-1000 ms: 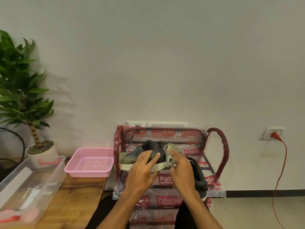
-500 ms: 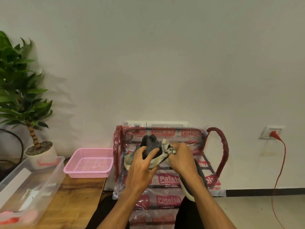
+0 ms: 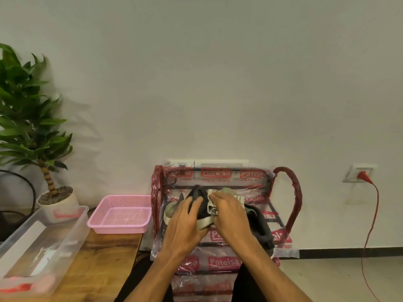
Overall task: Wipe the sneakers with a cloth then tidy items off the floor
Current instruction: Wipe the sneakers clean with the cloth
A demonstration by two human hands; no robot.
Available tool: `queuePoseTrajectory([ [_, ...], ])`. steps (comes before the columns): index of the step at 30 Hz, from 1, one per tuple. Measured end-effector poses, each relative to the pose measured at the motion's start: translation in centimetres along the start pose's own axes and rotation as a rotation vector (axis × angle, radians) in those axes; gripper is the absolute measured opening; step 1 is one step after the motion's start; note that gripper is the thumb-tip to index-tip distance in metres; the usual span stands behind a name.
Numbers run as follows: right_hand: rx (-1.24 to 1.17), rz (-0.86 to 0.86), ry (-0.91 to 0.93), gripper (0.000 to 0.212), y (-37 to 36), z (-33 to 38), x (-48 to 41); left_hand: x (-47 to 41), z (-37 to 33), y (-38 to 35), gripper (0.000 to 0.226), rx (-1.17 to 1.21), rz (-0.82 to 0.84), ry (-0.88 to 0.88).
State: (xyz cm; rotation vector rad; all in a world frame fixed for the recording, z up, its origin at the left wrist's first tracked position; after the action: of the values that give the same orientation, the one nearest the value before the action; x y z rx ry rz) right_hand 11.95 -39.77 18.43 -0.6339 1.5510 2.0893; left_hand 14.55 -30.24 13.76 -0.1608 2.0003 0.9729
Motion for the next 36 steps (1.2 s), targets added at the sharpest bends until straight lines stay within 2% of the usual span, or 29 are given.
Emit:
queuePoseTrajectory([
  [3, -0.018, 0.011, -0.059, 0.034, -0.6, 0.0, -0.3, 1.3, -0.4, -0.3, 0.095, -0.025, 0.037, -0.031],
  [5, 0.002, -0.019, -0.035, 0.031, -0.5, 1.2, 0.2, 1.4, 0.1, -0.4, 0.096, -0.002, 0.034, -0.003],
  [10, 0.042, -0.065, 0.07, 0.06, -0.7, 3.7, 3.0, 2.2, 1.3, 0.0, 0.09, 0.082, 0.022, 0.092],
  [15, 0.043, -0.018, -0.008, 0.055, -2.0, 1.4, 2.2, 1.5, 0.2, 0.3, 0.083, 0.061, 0.004, 0.057],
  [17, 0.001, -0.049, -0.067, 0.054, -1.9, 1.2, 2.1, 1.0, 0.2, 0.2, 0.081, 0.051, 0.003, 0.063],
  [19, -0.034, -0.078, -0.073, 0.063, -1.7, 1.9, 2.7, 0.7, 0.1, 0.3, 0.069, 0.091, 0.013, 0.074],
  [21, -0.035, -0.109, 0.01, 0.068, -1.4, 3.5, 3.8, 0.3, 0.3, 1.0, 0.044, 0.152, -0.021, 0.099],
  [24, -0.008, -0.097, 0.074, 0.07, -1.8, 3.6, 4.2, 0.0, 0.2, 0.6, 0.036, 0.16, -0.011, 0.093],
  [26, -0.001, -0.099, 0.01, 0.063, -2.5, 1.8, 3.2, -0.1, 0.5, 0.4, 0.028, 0.141, 0.002, 0.149],
  [28, -0.047, -0.014, -0.096, 0.043, -4.4, -0.6, 3.1, -0.2, 1.4, 0.9, 0.029, 0.139, -0.004, 0.268],
  [29, -0.055, 0.031, -0.128, 0.034, -5.2, -1.4, 3.6, -0.3, 1.5, 1.0, 0.033, 0.137, -0.015, 0.27],
  [30, -0.063, 0.059, -0.145, 0.032, -6.0, -2.0, 4.3, -0.5, 1.5, 1.0, 0.038, 0.127, 0.001, 0.247],
  [33, -0.157, 0.106, -0.196, 0.044, -7.5, -2.6, 6.1, -0.5, 2.1, -0.4, 0.051, 0.123, 0.146, 0.234],
  [36, -0.242, 0.095, -0.232, 0.052, -7.8, -2.6, 6.2, 1.0, 3.1, -2.9, 0.049, 0.141, 0.293, 0.307],
])
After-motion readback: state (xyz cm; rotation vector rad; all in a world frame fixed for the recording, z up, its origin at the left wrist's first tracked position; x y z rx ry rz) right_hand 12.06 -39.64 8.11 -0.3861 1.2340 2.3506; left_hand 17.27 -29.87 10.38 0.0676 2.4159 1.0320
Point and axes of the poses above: each hand's wrist, its own x-axis away from the middle knuckle, its own y-axis out of the back of the hand, z = x × y, the point moved 10 cm from there along -x, towards the middle knuckle, and after that the axes turned 13 degrees about -z, right-handed, at the moved point
